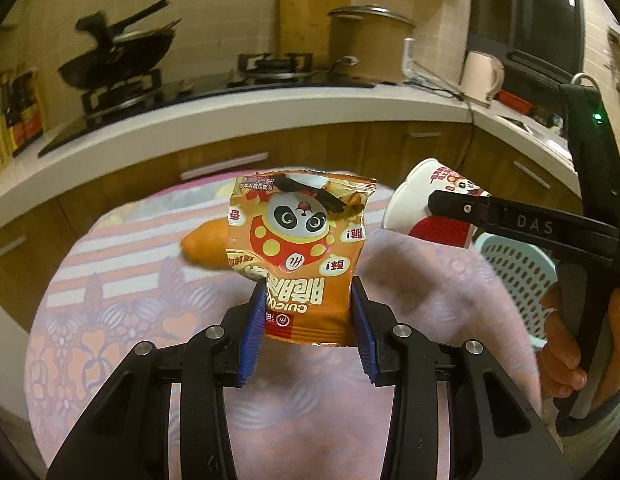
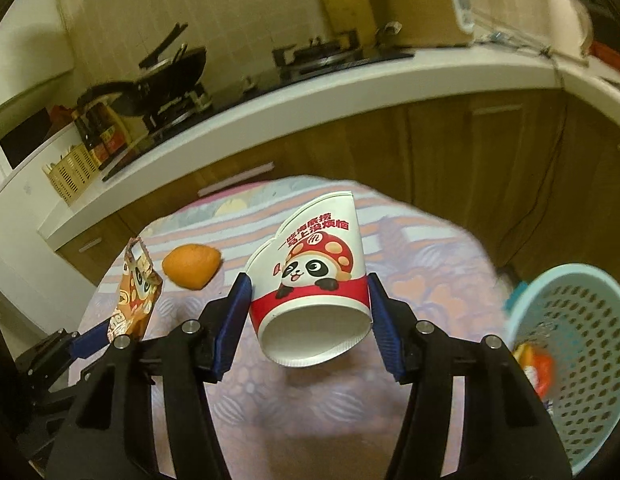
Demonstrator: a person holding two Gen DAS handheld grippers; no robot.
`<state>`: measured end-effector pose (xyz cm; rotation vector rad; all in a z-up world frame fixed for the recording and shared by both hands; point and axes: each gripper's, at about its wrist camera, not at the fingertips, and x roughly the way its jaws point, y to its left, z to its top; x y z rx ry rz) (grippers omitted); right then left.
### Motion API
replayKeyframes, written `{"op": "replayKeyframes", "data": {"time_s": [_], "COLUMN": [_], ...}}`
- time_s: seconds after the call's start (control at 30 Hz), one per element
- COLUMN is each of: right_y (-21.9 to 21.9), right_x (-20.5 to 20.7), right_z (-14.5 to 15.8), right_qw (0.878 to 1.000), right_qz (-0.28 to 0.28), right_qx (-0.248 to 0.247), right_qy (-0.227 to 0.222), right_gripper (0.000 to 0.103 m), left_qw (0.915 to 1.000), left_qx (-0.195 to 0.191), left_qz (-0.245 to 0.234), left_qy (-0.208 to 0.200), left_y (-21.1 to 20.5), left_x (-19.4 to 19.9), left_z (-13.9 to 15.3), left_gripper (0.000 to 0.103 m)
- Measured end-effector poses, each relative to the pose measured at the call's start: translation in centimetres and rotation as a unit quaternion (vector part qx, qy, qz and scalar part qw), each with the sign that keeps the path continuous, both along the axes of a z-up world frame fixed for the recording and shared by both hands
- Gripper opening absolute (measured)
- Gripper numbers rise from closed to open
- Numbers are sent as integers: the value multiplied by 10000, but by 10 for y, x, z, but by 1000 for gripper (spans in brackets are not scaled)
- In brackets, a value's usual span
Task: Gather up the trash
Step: 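Carry the snack bag and cup over the blue basket and open both tools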
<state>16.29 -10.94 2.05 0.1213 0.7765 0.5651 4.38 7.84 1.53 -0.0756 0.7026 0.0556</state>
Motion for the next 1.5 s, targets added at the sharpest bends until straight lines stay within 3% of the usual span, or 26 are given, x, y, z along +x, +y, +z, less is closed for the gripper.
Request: {"op": "replayKeyframes", "data": {"time_s": [0.23,0.43,0.83,1.3,1.37,1.5], "right_y": [-45,-94,-197,-246,-251,-254], "right_x": [-18,-26,-21,-13,-10,-4], "right_z": [25,34,7,-44,-50,-59], "right_qw": [9980,9938,9831,9738,9727,9717], "right_qz": [-402,-863,-1794,-2255,-2290,-2299], "right_qx": [-160,-214,-146,-232,-229,-154], "right_qy": [-464,-670,-349,176,289,516], "right_gripper": [54,54,54,54,54,55], "left_qw": [9988,9949,9871,9752,9747,9743], "left_qx": [26,-355,-295,-121,-108,-185], "left_qz": [-439,-920,-1571,-2136,-2146,-2141], "left_qy": [-192,-213,55,563,608,673], "left_y": [-49,-88,-172,-241,-244,-243], "left_x": [16,33,79,107,109,110], "left_z": [18,22,6,-44,-49,-53], "left_gripper": [38,38,38,39,40,52]}}
